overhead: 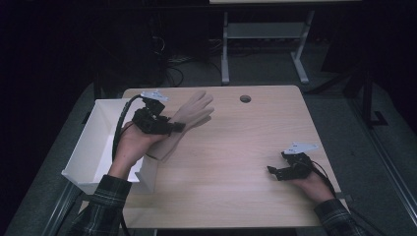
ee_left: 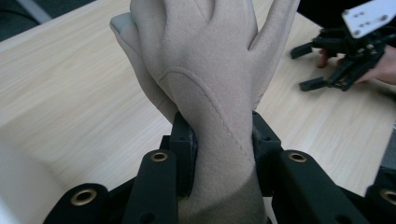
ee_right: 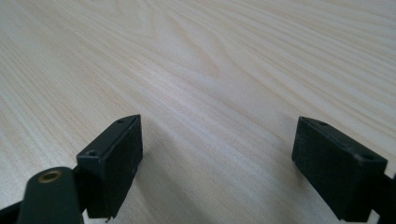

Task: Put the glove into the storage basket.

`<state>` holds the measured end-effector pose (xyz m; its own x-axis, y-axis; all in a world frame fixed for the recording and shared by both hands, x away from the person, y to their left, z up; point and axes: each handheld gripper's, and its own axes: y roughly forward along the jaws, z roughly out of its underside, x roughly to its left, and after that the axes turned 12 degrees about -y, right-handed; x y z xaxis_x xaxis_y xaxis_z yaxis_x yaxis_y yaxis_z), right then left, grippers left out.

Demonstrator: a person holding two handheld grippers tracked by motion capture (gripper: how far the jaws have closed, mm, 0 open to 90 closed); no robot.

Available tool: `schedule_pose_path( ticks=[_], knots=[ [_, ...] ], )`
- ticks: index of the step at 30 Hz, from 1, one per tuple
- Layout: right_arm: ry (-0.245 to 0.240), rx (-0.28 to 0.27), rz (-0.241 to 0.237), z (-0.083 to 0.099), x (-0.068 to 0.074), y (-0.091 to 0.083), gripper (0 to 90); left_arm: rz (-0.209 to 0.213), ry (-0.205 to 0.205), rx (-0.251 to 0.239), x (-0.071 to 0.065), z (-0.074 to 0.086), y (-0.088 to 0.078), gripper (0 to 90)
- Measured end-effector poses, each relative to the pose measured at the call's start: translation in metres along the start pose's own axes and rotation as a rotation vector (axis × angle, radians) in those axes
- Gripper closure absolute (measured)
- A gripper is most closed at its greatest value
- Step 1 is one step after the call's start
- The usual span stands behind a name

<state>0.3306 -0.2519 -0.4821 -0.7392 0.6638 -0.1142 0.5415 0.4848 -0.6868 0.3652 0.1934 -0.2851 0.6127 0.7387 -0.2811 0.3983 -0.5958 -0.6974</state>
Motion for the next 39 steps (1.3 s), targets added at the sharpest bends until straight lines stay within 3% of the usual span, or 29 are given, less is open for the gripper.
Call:
schedule_pose_path(
  ticks=[9, 15, 24, 31, 39],
  knots=[
    [0.0, 0.0, -0.001, 0.0, 0.0, 0.0, 15.6, -0.062, -0.054, -0.046, 0.024, 0.006, -0.031, 68.6],
    [0.005, -0.001, -0.001, 0.0, 0.0, 0.0, 15.6, -0.126, -0.093, -0.074, 0.039, 0.012, -0.051, 68.6],
    [0.004, -0.001, -0.001, 0.0, 0.001, 0.0, 15.6, -0.197, -0.19, -0.12, 0.071, 0.03, -0.071, 68.6],
    [0.004, -0.001, 0.0, 0.0, 0.001, 0.0, 15.6, -0.26, -0.268, -0.123, 0.096, 0.051, -0.074, 68.6],
    [0.005, 0.0, 0.0, 0.0, 0.001, 0.0, 15.6, -0.326, -0.335, -0.09, 0.12, 0.075, -0.058, 68.6]
  ],
)
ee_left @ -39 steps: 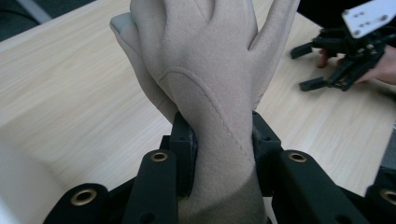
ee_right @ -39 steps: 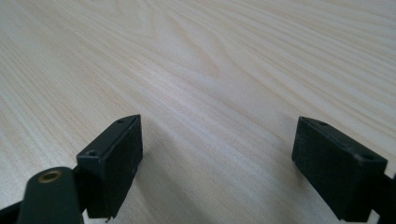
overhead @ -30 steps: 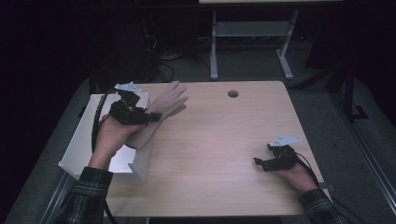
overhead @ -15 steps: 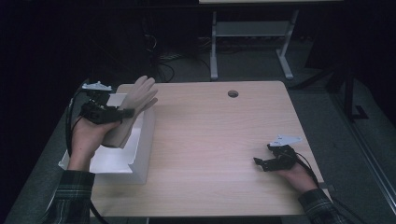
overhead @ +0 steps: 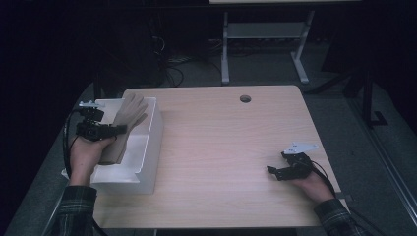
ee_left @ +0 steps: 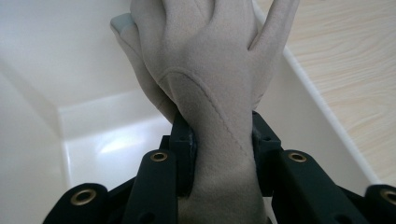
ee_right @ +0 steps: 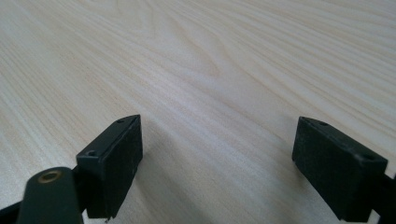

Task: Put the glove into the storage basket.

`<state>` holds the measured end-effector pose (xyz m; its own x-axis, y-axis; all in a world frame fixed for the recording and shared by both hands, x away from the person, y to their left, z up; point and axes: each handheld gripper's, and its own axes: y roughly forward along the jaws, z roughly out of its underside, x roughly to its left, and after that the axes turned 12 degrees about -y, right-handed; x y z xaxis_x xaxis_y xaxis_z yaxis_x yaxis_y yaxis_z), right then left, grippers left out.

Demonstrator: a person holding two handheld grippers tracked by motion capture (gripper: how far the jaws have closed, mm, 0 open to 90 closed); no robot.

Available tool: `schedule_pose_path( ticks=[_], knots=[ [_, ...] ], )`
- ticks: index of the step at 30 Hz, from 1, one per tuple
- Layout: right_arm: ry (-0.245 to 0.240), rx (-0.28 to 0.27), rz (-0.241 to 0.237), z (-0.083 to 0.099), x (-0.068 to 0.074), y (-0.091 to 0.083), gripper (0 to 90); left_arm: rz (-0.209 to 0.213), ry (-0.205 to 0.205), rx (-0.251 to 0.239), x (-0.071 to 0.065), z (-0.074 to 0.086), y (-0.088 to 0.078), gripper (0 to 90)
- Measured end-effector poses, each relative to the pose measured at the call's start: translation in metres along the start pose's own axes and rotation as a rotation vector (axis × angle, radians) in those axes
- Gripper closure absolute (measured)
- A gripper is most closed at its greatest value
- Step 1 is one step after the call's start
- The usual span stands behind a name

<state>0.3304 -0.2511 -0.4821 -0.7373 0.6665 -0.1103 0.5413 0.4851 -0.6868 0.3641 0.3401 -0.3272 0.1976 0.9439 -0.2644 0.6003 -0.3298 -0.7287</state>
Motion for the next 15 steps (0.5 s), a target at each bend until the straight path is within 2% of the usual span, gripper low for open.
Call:
schedule_pose_path(
  ticks=[7, 15],
  knots=[
    [-0.001, 0.0, 0.0, 0.0, 0.0, 0.0, 15.6, -0.061, -0.041, 0.037, 0.016, 0.016, 0.022, 68.3],
    [-0.001, 0.002, 0.0, 0.0, 0.0, 0.0, 15.6, -0.087, -0.081, 0.083, 0.032, 0.033, 0.046, 67.8]
  ],
)
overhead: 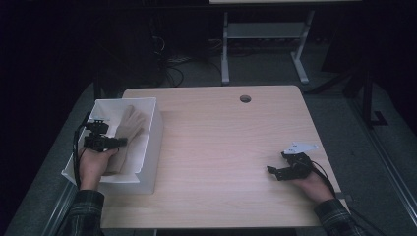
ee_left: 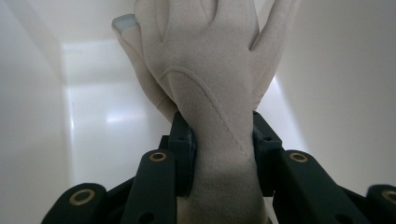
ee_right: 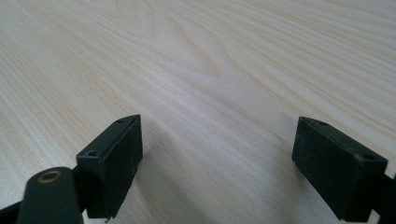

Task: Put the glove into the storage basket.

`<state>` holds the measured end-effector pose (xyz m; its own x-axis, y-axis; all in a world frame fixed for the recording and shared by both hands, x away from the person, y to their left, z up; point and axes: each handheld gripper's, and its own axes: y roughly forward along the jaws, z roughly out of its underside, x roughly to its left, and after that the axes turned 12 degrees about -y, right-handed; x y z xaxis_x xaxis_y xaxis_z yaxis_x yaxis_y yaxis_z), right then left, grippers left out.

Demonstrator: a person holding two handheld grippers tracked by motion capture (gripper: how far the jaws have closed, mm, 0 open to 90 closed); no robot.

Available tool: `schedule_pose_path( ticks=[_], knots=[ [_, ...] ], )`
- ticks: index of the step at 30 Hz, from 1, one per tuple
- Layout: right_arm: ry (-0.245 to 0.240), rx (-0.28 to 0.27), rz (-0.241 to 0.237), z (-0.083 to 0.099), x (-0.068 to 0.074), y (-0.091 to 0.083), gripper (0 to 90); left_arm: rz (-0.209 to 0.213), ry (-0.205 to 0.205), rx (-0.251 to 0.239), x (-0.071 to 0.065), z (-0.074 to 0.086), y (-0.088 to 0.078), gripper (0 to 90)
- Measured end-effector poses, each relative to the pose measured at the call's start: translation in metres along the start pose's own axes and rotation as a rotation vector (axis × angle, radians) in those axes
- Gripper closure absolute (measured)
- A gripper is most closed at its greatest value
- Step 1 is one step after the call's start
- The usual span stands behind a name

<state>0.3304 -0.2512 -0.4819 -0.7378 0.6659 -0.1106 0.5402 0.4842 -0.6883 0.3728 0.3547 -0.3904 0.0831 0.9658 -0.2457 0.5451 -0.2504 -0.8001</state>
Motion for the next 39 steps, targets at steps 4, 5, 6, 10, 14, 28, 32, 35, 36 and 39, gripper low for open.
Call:
schedule_pose_path(
  ticks=[4, 5, 6, 10, 14, 28, 32, 35, 36, 39],
  knots=[
    [0.0, 0.0, 0.0, 0.0, 0.0, 0.0, 15.5, -0.009, -0.01, 0.021, 0.005, 0.006, 0.009, 67.3],
    [0.0, 0.0, 0.0, 0.0, 0.0, 0.0, 15.6, -0.007, -0.02, 0.021, 0.006, 0.008, 0.012, 66.8],
    [0.0, 0.0, 0.0, 0.0, 0.0, 0.0, 15.6, -0.008, -0.023, 0.027, 0.007, 0.009, 0.014, 66.2],
    [0.0, 0.0, -0.001, 0.0, 0.0, 0.0, 15.5, -0.021, -0.01, 0.045, 0.005, 0.01, 0.018, 63.0],
    [0.0, 0.001, 0.0, 0.0, 0.0, 0.0, 15.6, -0.029, 0.001, 0.075, 0.004, 0.011, 0.023, 55.7],
    [-0.001, -0.002, -0.001, 0.0, 0.0, 0.0, 15.6, -0.031, -0.002, 0.041, 0.003, 0.004, 0.015, 23.9],
    [-0.001, -0.002, 0.0, 0.0, 0.0, 0.0, 15.5, -0.015, 0.018, 0.02, -0.004, -0.004, 0.003, 21.0],
    [-0.001, -0.002, -0.001, 0.0, 0.0, 0.0, 15.6, 0.008, 0.033, 0.009, -0.014, -0.011, -0.008, 20.2],
    [-0.002, -0.001, 0.0, 0.0, 0.0, 0.0, 15.6, 0.013, 0.04, 0.006, -0.018, -0.014, -0.011, 19.8],
    [-0.001, -0.002, 0.0, 0.0, 0.0, 0.0, 15.6, 0.035, 0.07, -0.006, -0.03, -0.021, -0.021, 19.0]
  ],
)
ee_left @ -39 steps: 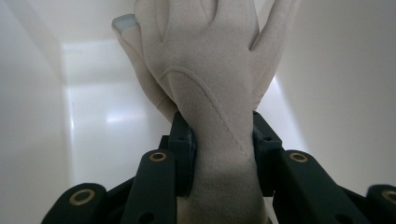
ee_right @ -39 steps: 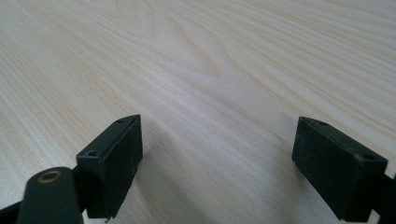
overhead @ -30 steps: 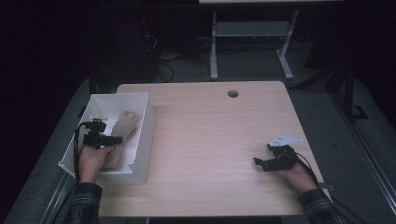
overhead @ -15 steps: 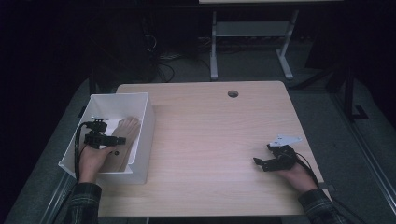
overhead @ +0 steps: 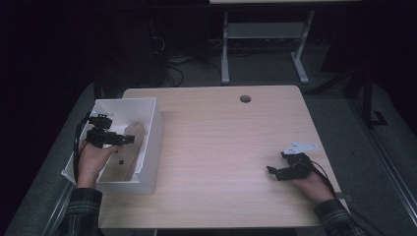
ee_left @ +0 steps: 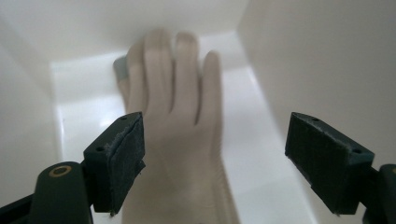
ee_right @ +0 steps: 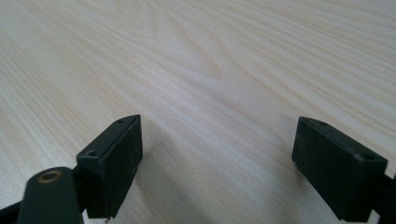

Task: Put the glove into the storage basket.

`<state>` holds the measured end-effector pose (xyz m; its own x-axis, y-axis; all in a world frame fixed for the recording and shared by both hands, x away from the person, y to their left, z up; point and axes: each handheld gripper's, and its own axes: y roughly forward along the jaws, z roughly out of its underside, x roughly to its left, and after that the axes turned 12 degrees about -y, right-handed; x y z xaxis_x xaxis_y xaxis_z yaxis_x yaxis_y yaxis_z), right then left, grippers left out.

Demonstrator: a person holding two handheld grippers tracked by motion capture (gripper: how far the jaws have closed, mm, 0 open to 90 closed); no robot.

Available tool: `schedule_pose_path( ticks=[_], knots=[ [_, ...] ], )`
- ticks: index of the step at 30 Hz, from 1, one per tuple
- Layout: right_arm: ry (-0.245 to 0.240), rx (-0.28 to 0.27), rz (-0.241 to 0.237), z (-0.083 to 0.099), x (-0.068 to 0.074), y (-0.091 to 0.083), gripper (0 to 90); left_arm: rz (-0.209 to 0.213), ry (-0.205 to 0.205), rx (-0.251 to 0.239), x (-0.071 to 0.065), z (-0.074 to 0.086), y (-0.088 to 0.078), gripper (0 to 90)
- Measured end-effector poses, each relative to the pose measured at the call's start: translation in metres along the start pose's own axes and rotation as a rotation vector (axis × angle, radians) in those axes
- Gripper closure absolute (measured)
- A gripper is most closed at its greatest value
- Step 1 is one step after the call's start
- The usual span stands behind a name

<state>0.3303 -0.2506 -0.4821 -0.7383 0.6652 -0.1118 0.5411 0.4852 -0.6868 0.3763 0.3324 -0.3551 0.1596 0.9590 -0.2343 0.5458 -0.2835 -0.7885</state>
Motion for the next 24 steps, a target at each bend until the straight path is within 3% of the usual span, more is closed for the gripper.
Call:
schedule_pose_path(
  ticks=[9, 14, 24],
  knots=[
    [-0.001, 0.0, -0.002, 0.0, 0.0, 0.0, 15.6, 0.079, 0.057, -0.047, -0.037, -0.017, -0.022, 19.0],
    [-0.002, 0.0, -0.002, 0.0, 0.0, 0.0, 15.6, 0.097, 0.083, -0.061, -0.058, -0.024, -0.026, 19.0],
    [-0.006, -0.001, -0.006, 0.0, 0.0, 0.0, 15.5, 0.187, 0.129, -0.092, -0.099, -0.028, -0.031, 19.0]
  ],
)
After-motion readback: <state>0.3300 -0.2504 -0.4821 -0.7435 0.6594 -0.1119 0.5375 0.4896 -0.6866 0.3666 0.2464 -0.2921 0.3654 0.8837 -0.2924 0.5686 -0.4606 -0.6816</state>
